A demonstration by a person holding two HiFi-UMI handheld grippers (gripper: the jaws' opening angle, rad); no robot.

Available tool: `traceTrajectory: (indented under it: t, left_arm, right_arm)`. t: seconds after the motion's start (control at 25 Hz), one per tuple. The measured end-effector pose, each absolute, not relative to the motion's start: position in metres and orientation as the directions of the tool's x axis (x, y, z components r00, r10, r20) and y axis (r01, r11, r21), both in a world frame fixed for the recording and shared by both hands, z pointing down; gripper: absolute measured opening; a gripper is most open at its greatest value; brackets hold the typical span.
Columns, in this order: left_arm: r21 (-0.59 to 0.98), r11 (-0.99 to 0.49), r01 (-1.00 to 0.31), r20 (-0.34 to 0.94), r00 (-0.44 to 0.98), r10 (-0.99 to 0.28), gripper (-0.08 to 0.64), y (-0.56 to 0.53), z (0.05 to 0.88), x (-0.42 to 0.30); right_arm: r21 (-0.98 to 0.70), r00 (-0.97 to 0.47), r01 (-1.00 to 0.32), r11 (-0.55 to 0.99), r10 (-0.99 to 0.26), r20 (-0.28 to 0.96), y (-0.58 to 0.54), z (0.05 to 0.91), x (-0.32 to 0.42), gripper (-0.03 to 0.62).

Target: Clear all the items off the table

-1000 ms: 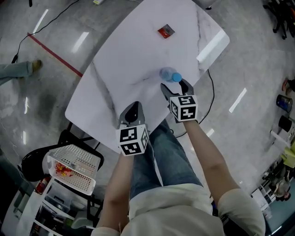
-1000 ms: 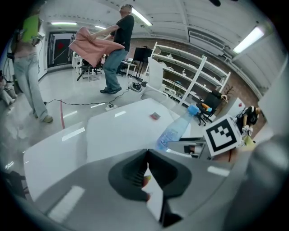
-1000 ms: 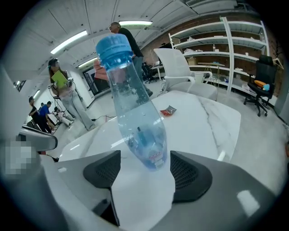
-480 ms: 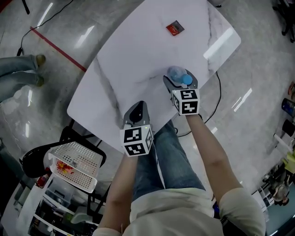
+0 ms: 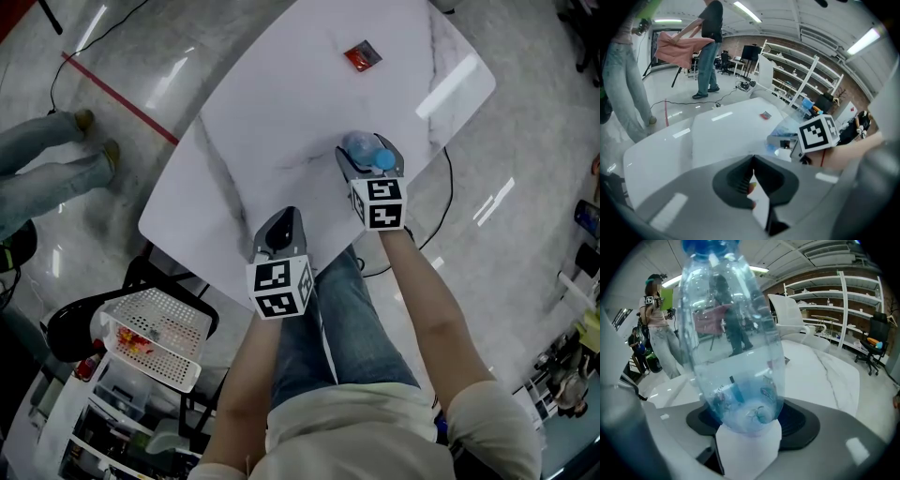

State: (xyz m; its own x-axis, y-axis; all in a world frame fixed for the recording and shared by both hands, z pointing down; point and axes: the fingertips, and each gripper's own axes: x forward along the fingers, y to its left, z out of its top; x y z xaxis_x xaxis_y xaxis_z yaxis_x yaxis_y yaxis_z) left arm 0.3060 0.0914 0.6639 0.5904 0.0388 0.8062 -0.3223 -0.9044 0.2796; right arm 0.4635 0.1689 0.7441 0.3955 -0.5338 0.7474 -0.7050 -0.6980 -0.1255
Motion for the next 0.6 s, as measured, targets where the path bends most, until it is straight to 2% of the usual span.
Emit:
traceTrajectory:
  t: [0.6]
  left_arm:
    - [0.274, -0.903, -0.330, 0.791, 0.612, 0.016, 0.009, 0.080, 0.645, 0.300]
  right_arm:
    - [-0.114, 0.399, -0.710, -0.695, -0.530, 0.748, 0.165, 0.725, 0.447, 0.337]
